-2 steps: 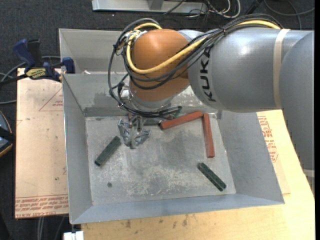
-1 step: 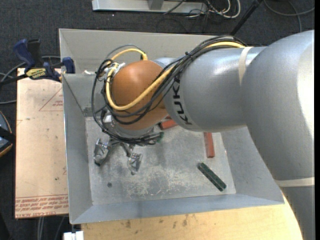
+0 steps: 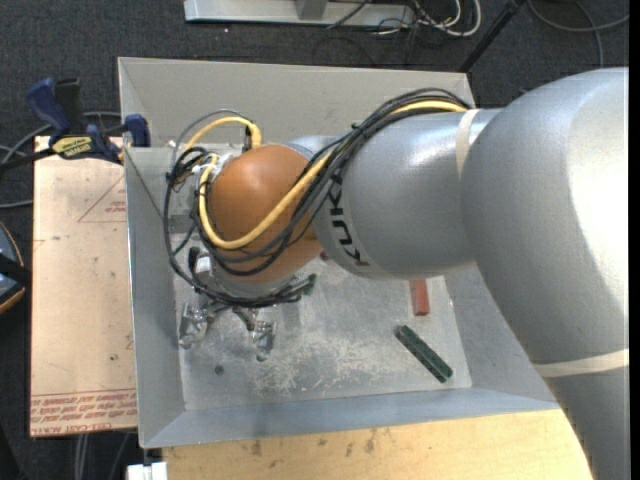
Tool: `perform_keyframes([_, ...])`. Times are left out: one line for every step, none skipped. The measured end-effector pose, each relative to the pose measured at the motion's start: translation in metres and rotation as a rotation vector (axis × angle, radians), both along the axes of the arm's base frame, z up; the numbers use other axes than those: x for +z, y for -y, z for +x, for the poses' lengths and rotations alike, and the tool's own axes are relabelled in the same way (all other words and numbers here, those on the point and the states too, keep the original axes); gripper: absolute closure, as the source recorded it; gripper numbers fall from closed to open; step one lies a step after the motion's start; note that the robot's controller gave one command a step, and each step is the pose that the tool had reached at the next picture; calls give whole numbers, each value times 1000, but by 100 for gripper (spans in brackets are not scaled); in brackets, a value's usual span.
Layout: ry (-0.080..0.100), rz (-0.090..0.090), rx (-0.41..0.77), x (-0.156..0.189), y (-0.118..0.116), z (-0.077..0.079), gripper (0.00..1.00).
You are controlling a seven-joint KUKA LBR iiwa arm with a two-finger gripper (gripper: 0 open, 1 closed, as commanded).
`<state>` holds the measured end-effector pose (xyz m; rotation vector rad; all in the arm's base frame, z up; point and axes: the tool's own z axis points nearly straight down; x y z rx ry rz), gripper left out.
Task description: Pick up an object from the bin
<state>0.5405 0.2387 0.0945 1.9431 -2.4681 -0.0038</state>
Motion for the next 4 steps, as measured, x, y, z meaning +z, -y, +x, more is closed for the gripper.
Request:
perform_keyframes([5,2,135,-13,-1,39,0])
perform_keyframes([6,1,168,-18,-3,53,0])
perform_keyframes([7,2,161,-18,-4,50,0])
perform_keyframes([13,2,172,-16,22,66,100])
